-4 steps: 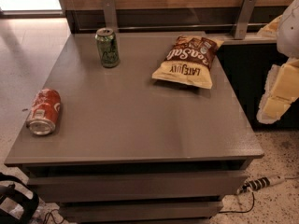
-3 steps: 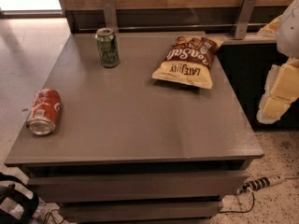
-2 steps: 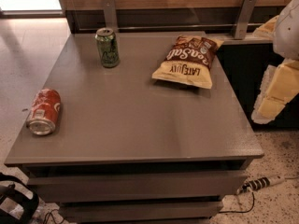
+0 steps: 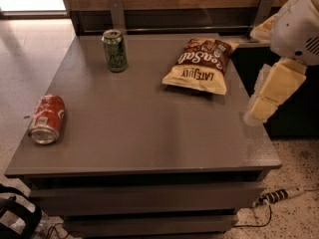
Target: Place coke can upright
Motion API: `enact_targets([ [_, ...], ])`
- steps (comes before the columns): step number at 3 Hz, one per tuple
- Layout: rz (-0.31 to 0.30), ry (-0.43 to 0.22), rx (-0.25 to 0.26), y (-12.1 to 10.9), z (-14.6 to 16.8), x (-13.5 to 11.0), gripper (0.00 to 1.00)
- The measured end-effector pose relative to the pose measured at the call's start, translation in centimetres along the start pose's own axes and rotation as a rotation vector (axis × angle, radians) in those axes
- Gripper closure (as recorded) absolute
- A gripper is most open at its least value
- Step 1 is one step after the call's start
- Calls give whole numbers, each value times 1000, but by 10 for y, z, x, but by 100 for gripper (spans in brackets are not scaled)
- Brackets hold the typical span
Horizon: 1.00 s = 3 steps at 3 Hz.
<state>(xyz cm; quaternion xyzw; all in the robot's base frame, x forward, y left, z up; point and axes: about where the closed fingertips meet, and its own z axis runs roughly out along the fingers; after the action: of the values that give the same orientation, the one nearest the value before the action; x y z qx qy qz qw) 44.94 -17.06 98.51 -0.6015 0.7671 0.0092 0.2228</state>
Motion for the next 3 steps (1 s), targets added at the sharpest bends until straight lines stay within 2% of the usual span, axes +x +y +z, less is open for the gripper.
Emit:
enact_targets([
  [2,115,-45,-76,-10,39,-58,0],
  [3,163,-60,-113,-4,60,-100,0],
])
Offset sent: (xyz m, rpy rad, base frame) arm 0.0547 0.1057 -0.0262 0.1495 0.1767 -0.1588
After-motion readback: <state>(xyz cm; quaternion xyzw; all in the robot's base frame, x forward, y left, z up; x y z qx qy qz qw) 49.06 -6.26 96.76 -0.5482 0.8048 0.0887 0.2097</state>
